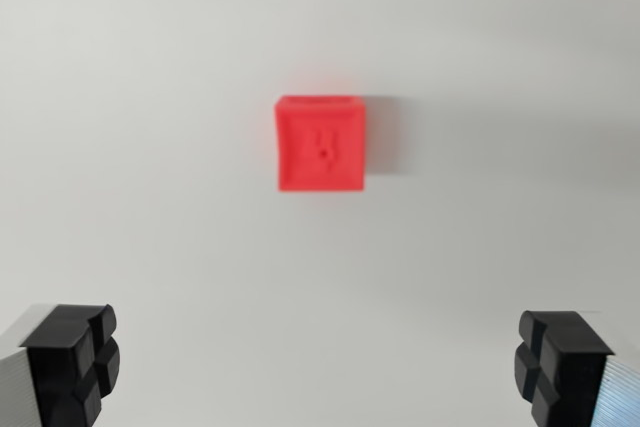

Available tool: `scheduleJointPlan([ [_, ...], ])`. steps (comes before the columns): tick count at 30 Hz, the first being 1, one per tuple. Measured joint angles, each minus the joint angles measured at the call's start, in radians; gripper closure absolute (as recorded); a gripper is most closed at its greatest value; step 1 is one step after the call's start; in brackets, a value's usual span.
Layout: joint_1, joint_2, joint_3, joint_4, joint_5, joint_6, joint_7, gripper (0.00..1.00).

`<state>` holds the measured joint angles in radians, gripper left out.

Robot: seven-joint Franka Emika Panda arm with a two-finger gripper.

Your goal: Destack cube

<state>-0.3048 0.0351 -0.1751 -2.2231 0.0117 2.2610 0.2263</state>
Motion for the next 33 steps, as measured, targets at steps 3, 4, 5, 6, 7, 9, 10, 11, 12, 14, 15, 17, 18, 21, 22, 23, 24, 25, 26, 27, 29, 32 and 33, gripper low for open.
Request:
scheduleJointPlan([
  [3, 0.0, -0.013, 0.0, 0.009, -0.003, -0.023, 0.002, 0.0],
  [4, 0.0, -0.018, 0.0, 0.013, -0.004, -0.03, 0.003, 0.0],
  [5, 0.0, -0.022, 0.0, 0.017, -0.004, -0.038, 0.003, 0.0],
  [6, 0.0, -0.025, 0.0, 0.021, -0.005, -0.046, 0.004, 0.0],
  [7, 0.0, -0.029, 0.0, 0.025, -0.006, -0.054, 0.004, 0.0],
  [9, 0.0, -0.035, 0.0, 0.031, -0.007, -0.066, 0.005, 0.0],
  [10, 0.0, -0.038, 0.0, 0.034, -0.008, -0.072, 0.006, 0.0],
  [11, 0.0, -0.041, 0.0, 0.038, -0.008, -0.079, 0.006, 0.0],
  [12, 0.0, -0.044, 0.0, 0.041, -0.009, -0.085, 0.006, 0.0],
  [14, 0.0, -0.049, 0.0, 0.048, -0.01, -0.098, 0.007, 0.0],
  [15, 0.0, -0.051, 0.0, 0.05, -0.01, -0.1, 0.007, 0.0],
  [17, 0.0, -0.056, 0.0, 0.055, -0.011, -0.11, 0.008, 0.0],
  [18, 0.0, -0.058, 0.0, 0.057, -0.011, -0.115, 0.008, 0.0],
  [21, 0.0, -0.063, 0.0, 0.063, -0.012, -0.126, 0.008, 0.0],
  [22, 0.0, -0.063, 0.0, 0.065, -0.012, -0.128, 0.009, 0.0],
  [23, 0.0, -0.064, 0.0, 0.066, -0.012, -0.13, 0.009, 0.0],
  [24, 0.0, -0.064, 0.0, 0.067, -0.012, -0.132, 0.009, 0.0],
  [25, 0.0, -0.065, 0.0, 0.069, -0.012, -0.134, 0.009, 0.0],
  [26, 0.0, -0.065, 0.0, 0.07, -0.013, -0.135, 0.009, 0.0],
  [27, 0.0, -0.065, 0.0, 0.07, -0.013, -0.136, 0.009, 0.0],
  [29, 0.0, -0.065, 0.0, 0.071, -0.013, -0.136, 0.009, 0.0],
  [32, 0.0, -0.064, 0.0, 0.071, -0.013, -0.136, 0.009, 0.0],
  [33, 0.0, -0.064, 0.0, 0.071, -0.013, -0.136, 0.009, 0.0],
])
